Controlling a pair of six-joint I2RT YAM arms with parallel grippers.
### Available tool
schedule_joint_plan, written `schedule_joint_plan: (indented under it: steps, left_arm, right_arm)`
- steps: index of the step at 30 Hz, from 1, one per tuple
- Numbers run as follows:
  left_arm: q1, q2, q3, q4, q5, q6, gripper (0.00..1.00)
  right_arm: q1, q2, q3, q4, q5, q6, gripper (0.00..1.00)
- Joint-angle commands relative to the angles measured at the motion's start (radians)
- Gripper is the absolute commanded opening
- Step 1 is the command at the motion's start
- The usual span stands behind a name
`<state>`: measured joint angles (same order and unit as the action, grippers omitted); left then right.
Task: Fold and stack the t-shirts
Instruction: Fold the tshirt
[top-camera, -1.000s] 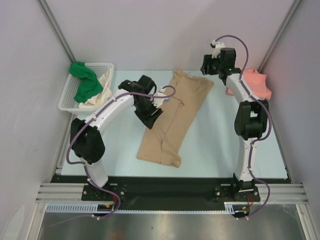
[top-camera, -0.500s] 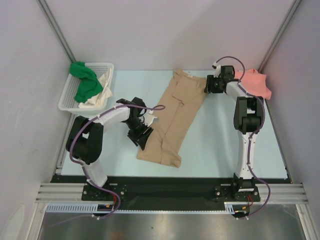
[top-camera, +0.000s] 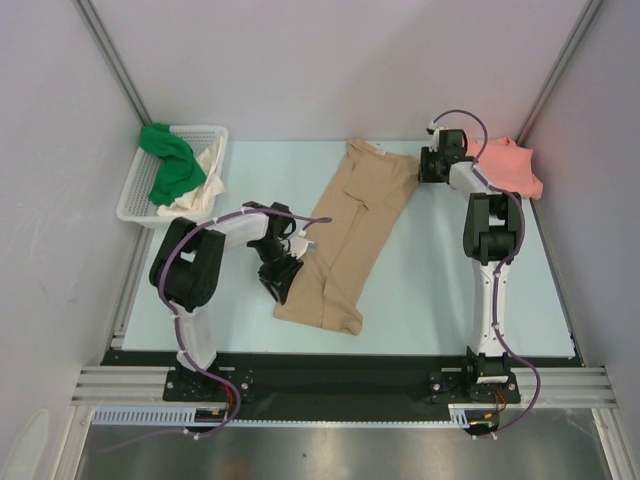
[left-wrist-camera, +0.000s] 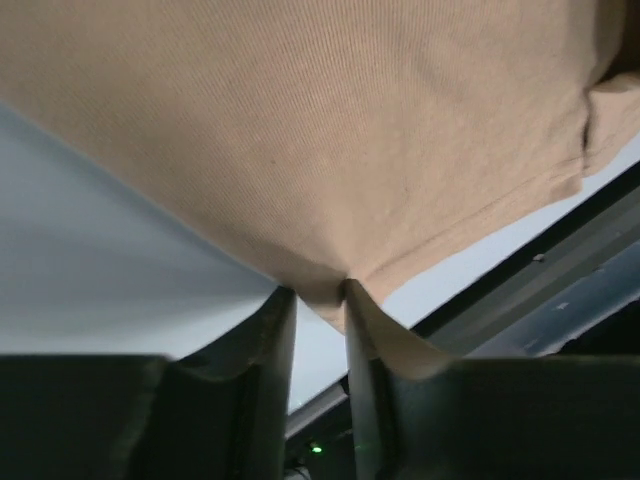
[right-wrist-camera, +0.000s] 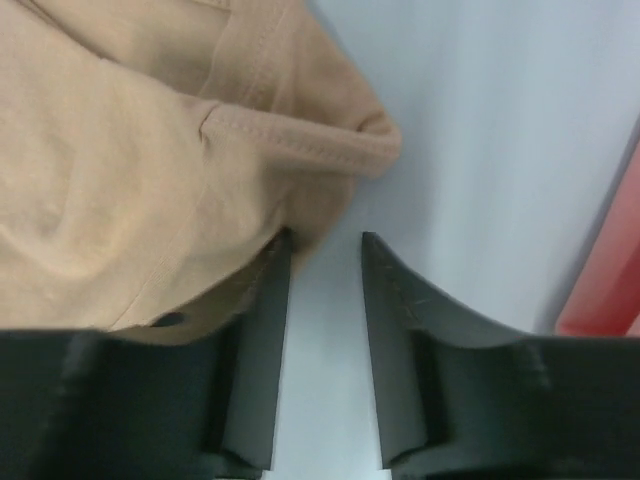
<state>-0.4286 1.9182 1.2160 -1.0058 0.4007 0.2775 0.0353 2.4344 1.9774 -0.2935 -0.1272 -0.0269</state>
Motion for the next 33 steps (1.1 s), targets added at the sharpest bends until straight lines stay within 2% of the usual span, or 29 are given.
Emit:
schedule_joint_plan:
  steps: [1,2,3,5,6,13,21,33]
  left_arm:
    - [0.002,0.027,0.001,0.019,-0.006,0.0,0.27]
    - [0.004,0.025,-0.006,0.022,-0.007,-0.003,0.2]
    - [0.002,0.022,-0.015,0.022,-0.007,-0.001,0.04]
    - [0.001,0.015,-0.024,0.022,-0.007,-0.001,0.0]
    - [0.001,0.013,-0.032,0.019,-0.005,-0.003,0.0]
    - [-0.013,-0.039,-0.055,-0.011,0.009,0.012,0.0]
    - [-0.102,-0.102,-0.092,-0.011,-0.005,0.02,0.0]
    - [-0.197,-0.1,-0.081,-0.024,-0.01,0.022,0.0]
  right_arm:
    - [0.012,0.05,0.075,0.013,0.001,0.01,0.32]
    - [0.012,0.063,0.09,0.016,0.004,0.01,0.2]
    - [0.015,0.075,0.124,0.02,0.005,0.009,0.15]
    - [0.018,0.11,0.156,0.028,0.014,0.007,0.03]
    - [0.024,0.121,0.175,0.034,0.018,0.008,0.0]
    - [0.047,0.192,0.302,0.054,0.017,0.018,0.0]
    - [0.063,0.376,0.642,-0.007,0.011,0.079,0.0]
    - [0.087,0.43,0.699,0.178,0.003,0.151,0.0]
